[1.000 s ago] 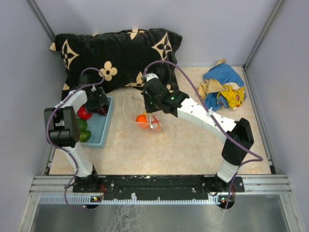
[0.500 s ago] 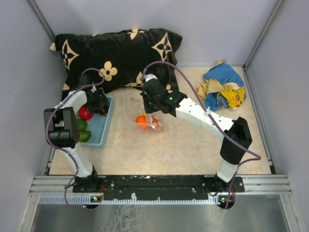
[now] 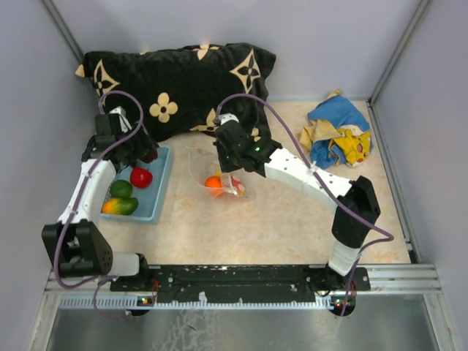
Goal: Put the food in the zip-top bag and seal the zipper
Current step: Place the fake fruit in the zipper food storage bag.
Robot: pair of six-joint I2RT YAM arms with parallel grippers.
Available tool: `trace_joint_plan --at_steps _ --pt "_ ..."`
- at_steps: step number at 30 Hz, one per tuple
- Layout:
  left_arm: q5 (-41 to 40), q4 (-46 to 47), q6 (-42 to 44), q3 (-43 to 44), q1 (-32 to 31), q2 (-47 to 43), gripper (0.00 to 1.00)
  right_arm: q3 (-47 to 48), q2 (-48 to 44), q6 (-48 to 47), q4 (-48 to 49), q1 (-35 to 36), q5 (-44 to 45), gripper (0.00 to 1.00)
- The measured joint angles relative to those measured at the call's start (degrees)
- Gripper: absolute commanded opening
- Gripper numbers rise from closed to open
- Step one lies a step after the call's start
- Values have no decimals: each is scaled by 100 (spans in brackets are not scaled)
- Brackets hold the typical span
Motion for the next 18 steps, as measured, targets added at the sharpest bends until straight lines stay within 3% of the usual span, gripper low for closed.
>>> trace_joint_plan --at_steps 12,18 --pt "1255 334 -409 -1279 -76 -1735 63 9 68 37 -188 7 258 0" --pt "1867 507 -737 -1506 -472 -2382 63 85 111 42 -192 57 361 0"
